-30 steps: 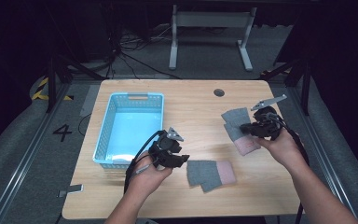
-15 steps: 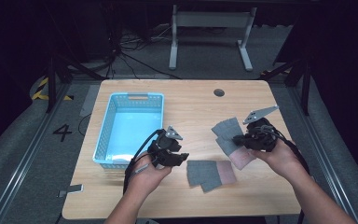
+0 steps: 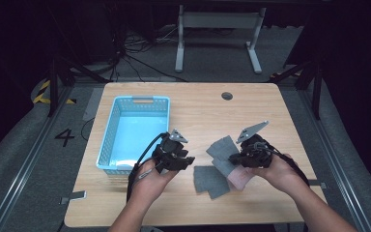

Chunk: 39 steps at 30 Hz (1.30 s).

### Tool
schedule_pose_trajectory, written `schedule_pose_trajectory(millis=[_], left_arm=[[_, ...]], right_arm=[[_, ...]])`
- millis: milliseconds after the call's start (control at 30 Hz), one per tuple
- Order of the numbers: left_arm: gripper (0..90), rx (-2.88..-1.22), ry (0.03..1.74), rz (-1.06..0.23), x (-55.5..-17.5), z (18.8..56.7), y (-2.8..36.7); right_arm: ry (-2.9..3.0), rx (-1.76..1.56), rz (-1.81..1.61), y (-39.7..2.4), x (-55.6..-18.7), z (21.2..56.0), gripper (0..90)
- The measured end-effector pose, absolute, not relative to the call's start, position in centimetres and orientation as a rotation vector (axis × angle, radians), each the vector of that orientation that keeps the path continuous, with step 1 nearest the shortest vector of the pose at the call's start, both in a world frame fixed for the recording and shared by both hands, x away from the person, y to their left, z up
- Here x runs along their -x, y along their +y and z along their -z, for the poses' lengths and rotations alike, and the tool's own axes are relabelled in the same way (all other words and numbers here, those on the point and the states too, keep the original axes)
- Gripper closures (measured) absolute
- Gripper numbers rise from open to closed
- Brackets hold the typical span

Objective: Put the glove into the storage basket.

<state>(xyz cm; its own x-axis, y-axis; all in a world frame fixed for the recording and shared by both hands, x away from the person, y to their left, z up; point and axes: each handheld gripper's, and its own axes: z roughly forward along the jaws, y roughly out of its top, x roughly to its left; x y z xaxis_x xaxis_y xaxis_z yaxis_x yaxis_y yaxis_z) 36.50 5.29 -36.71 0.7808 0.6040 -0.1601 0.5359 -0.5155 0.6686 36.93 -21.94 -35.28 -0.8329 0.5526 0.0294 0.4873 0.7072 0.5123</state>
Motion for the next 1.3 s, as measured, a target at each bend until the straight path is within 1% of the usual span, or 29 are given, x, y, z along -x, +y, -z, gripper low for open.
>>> schedule_pose_trajectory(millis=[167,300,433,667,767,867,900,967,1067,1133,1200,1300], left_arm=[[65.4,-2.229,0.854,-0.129,-36.5,36.6,5.5],[68.1,-2.205,0.870,-0.063,-36.6,36.6,5.6],[70.0,-2.225,0.858,-0.041,-36.6,36.7,5.5],[69.3,-2.289,0.801,-0.063,-36.4,37.2,5.0],[72.4,-2.311,0.792,-0.051,-36.1,37.6,4.8],[72.9,-2.338,0.771,-0.074,-35.8,38.0,4.7],[72.8,-2.353,0.749,-0.104,-35.7,38.2,4.6],[67.7,-2.360,0.687,-0.153,-35.4,38.7,4.4],[65.2,-2.351,0.717,-0.117,-35.6,38.9,4.0],[65.3,-2.345,0.744,-0.063,-35.9,39.0,3.9],[64.5,-2.337,0.767,-0.045,-36.0,39.1,3.9],[59.3,-2.299,0.806,-0.005,-36.4,39.4,3.9]], right_arm=[[2.834,-0.836,-0.735,-21.0,-36.9,36.9,85.5],[2.862,-0.839,-0.719,-20.6,-36.9,37.7,85.3],[2.882,-0.843,-0.705,-20.3,-36.7,38.4,85.2],[2.903,-0.854,-0.668,-19.9,-36.8,39.9,84.9],[2.908,-0.863,-0.667,-19.9,-36.9,40.5,84.4],[2.906,-0.879,-0.677,-20.0,-36.9,41.0,83.5],[2.902,-0.881,-0.680,-20.0,-36.8,41.1,82.9],[2.897,-0.882,-0.690,-20.0,-36.7,41.1,81.0],[2.875,-0.897,-0.726,-20.4,-36.2,40.7,76.9],[2.854,-0.909,-0.770,-20.7,-35.9,40.3,74.6],[2.811,-0.929,-0.815,-21.4,-35.5,39.8,72.8],[2.763,-0.969,-0.865,-22.3,-35.0,39.2,69.7]])
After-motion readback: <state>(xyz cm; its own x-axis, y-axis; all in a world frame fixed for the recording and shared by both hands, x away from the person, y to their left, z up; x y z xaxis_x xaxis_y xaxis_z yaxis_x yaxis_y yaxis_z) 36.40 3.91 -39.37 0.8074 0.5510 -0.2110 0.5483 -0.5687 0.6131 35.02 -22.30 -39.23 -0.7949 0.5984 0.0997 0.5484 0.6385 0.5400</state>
